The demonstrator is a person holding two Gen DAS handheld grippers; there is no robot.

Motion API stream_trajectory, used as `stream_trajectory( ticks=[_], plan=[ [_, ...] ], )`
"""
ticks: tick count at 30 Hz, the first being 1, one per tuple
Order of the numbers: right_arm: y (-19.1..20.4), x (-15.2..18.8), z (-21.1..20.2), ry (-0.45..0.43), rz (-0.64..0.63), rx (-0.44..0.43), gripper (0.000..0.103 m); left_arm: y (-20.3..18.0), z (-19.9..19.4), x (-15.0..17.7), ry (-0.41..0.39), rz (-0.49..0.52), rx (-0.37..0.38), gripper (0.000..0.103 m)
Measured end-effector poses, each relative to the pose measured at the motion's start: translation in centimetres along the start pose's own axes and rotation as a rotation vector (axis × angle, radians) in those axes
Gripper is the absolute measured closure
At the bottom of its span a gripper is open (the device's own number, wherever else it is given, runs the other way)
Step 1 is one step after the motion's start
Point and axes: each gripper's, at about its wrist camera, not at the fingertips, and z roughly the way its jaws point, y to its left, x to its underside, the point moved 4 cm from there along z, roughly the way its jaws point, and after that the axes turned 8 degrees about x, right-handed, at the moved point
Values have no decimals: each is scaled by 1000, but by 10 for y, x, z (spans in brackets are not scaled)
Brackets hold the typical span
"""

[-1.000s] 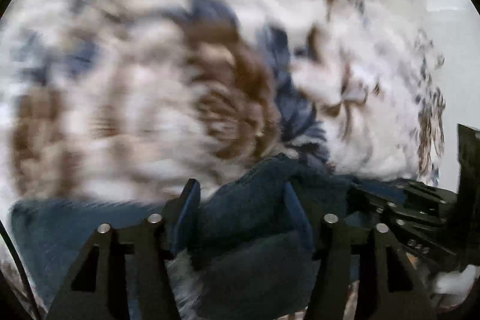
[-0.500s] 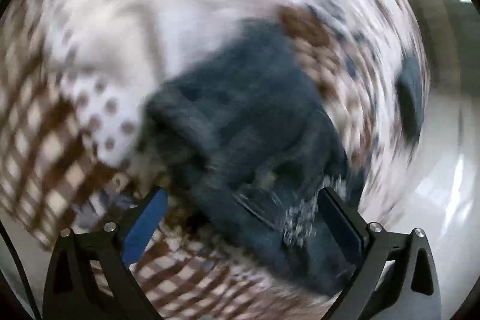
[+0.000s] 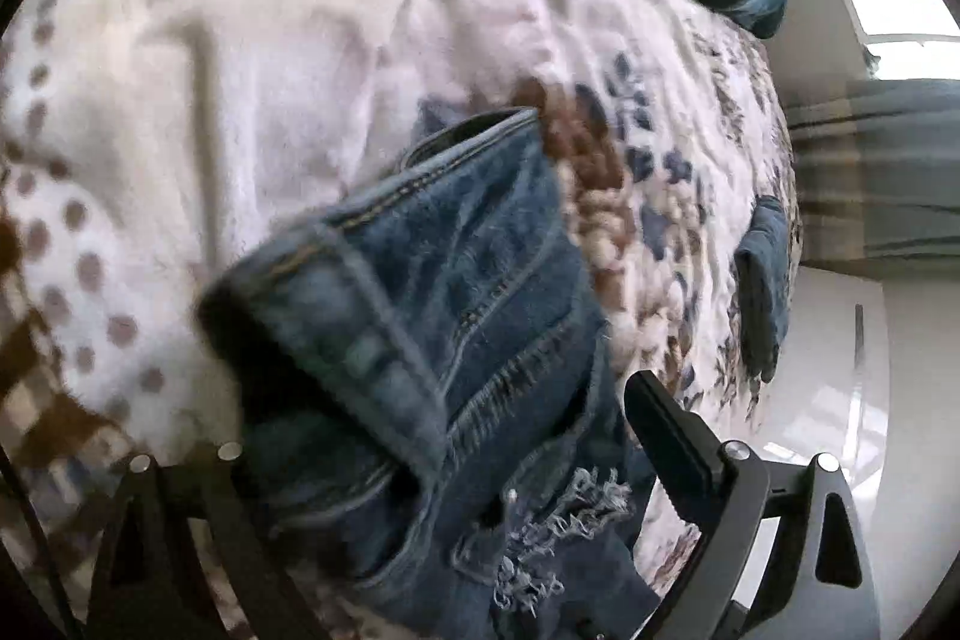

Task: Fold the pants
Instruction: 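Grasp the folded jeans edge with the left tool and lift it while the right tool holds the hems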

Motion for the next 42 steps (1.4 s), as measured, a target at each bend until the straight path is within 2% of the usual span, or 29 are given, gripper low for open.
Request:
stream_trajectory(
  ticks=[2,4,5,8,9,14,17,19,21,23,25,28,30,32,34,37,39,41,42],
  plan=[
    [2,0,1,2,-4,-3,13,23,7,-7,4,-82,28,8],
    [1,1,1,1,-8,-9,13,40,7,-14,-11,-161,88,8],
    [1,2,1,2,-10,-14,13,38,4,-15,-32,-160,95,14],
    [-2,4,0,-2,-16,-25,13,9,-8,-5,-46,-33,124,57],
    [-4,6,-1,-3,-15,-29,13,-8,-14,1,-50,40,122,67],
    [-20,8,-8,-13,5,-65,13,-78,-41,44,-65,286,154,72],
    [-42,11,-21,-45,45,-111,13,-128,-44,90,-26,452,191,72],
    [-67,14,-34,-77,95,-138,13,-157,-36,128,34,550,214,72],
    [-99,20,-47,-102,157,-137,13,-181,-17,180,120,658,237,72],
    [-140,27,-58,-121,231,-135,13,-196,10,225,192,748,224,73],
    [-183,35,-68,-136,300,-119,13,-199,39,276,283,814,218,73],
    [-245,48,-78,-149,374,-54,13,-184,88,344,414,905,154,73],
    [-285,59,-77,-139,419,-26,13,-164,121,376,489,941,77,73],
    [-313,66,-75,-124,459,-17,13,-153,135,389,511,984,27,73],
    [-334,69,-74,-111,488,-41,13,-153,136,395,502,1047,-27,71],
    [-349,66,-75,-106,502,-114,13,-165,118,404,493,1127,-95,62],
    [-355,57,-78,-110,516,-187,13,-166,106,408,496,1153,-97,12],
    [-355,45,-84,-115,516,-258,13,-170,91,413,526,1125,-39,3],
    [-344,40,-86,-116,508,-284,13,-168,84,416,538,1121,-33,2]
  ],
)
